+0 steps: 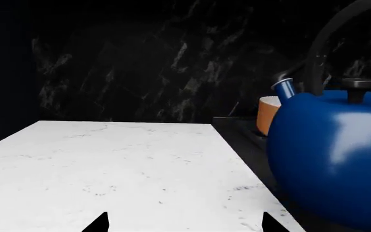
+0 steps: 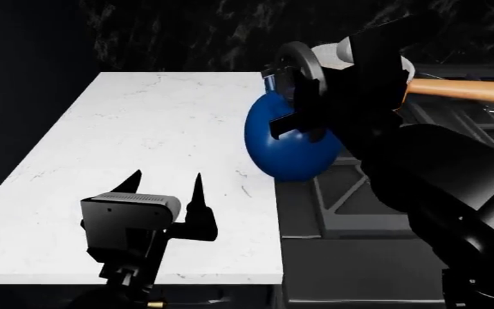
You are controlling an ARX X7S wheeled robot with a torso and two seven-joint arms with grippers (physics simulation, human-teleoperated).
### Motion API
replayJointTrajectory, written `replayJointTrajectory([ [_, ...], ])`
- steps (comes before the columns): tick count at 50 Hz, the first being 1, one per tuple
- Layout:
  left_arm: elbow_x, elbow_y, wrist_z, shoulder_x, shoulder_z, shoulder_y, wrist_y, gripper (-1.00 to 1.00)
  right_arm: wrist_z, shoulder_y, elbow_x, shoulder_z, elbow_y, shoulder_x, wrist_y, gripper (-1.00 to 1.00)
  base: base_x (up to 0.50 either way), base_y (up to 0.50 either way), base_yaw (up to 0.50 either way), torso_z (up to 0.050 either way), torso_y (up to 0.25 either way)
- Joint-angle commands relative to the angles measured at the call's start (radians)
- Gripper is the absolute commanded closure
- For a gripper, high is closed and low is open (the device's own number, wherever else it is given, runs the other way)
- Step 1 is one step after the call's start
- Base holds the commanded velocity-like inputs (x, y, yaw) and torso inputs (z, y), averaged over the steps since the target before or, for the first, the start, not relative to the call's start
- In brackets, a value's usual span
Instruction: Pick the kettle from the counter and place it on a stove burner. Then turn the burner on.
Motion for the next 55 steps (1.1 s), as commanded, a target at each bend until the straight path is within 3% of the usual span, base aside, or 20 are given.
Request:
replayJointTrajectory([
  [1,-0.002,-0.010,0.000,0.000,0.005,-0.006,0.003,-1.00,0.006,0.014,-0.032,0.013,-0.001,0.004,-0.007,1.00,0.00,-0.18,0.00,0.000,0.000],
  [55,-0.004,-0.035,-0.007,-0.011,0.022,-0.004,0.027,-1.00,0.035,0.020,-0.055,0.001,0.008,0.036,-0.020,1.00,0.00,-0.16,0.00,0.000,0.001],
])
